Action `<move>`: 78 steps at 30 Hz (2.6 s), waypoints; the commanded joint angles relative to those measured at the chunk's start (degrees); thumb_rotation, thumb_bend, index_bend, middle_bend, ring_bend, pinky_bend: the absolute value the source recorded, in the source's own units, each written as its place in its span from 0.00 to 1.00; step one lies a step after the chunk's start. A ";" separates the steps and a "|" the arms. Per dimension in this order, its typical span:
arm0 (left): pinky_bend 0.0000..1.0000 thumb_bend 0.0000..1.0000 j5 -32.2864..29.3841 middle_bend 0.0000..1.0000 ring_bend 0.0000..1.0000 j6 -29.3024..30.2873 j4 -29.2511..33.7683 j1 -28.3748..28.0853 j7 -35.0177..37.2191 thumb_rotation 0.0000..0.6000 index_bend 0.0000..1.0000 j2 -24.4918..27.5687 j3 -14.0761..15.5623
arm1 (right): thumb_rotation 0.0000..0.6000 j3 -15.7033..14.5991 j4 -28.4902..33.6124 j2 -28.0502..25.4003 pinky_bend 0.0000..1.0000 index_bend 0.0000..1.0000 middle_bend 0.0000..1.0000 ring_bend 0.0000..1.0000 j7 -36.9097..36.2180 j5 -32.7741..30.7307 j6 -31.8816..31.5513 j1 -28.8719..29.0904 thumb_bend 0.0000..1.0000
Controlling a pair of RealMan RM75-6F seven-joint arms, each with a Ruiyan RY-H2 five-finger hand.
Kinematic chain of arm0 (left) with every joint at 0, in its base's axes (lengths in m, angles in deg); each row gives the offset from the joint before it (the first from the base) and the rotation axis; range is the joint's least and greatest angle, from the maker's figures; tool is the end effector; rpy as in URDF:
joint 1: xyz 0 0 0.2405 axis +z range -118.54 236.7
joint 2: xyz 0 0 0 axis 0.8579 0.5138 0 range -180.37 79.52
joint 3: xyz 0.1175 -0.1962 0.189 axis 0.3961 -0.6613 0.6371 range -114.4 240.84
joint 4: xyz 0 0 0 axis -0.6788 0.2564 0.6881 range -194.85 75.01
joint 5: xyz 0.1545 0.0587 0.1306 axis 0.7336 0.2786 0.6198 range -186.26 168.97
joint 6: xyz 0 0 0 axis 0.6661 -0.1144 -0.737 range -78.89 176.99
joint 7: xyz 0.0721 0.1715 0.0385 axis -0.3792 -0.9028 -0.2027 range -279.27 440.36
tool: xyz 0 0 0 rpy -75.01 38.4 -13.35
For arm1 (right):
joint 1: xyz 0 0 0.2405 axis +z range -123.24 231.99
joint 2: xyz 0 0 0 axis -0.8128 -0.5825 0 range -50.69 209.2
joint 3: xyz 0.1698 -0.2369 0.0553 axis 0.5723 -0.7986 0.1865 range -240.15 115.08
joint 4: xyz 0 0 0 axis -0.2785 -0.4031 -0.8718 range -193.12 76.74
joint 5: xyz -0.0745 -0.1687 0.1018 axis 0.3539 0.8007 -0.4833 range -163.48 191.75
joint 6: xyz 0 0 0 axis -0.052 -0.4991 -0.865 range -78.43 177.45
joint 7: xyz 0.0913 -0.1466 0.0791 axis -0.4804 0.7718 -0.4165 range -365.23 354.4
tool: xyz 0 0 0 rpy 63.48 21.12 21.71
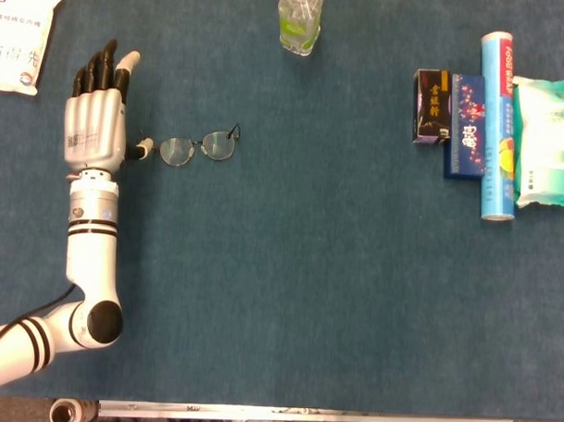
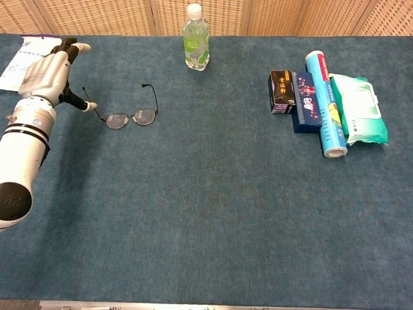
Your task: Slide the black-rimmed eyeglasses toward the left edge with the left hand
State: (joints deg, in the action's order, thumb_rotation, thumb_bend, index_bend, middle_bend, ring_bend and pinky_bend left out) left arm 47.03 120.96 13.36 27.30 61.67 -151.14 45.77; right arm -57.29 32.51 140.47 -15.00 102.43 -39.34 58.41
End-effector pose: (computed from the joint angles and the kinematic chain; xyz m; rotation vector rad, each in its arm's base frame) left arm -0.2555 0.4064 -0.0178 -1.2585 -1.0973 -0.9489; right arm -0.3416 -0.2333 0.2129 1.3252 -0.8782 1.0580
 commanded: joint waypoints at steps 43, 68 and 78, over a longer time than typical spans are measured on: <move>0.09 0.04 2.06 0.01 0.01 1.37 -4.20 0.71 -0.27 1.00 0.12 -0.37 -0.85 | 1.00 -0.01 0.12 -0.02 0.21 0.53 0.44 0.25 0.10 0.06 -0.17 -0.07 0.35; 0.09 0.04 2.51 0.01 0.01 1.51 -4.96 4.50 0.65 1.00 0.12 3.20 0.54 | 1.00 0.04 0.14 0.06 0.21 0.53 0.44 0.25 0.24 -0.04 -0.16 -0.06 0.35; 0.09 0.04 3.01 0.00 0.01 0.96 -3.72 5.16 1.45 1.00 0.13 3.79 0.84 | 1.00 -0.04 0.11 0.18 0.21 0.53 0.44 0.25 0.49 -0.03 0.03 0.00 0.35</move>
State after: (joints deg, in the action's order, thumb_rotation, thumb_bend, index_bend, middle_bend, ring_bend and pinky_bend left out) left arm 49.93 121.90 9.53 32.51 63.00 -147.36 46.67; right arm -57.32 32.62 140.66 -14.50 102.39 -39.31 58.41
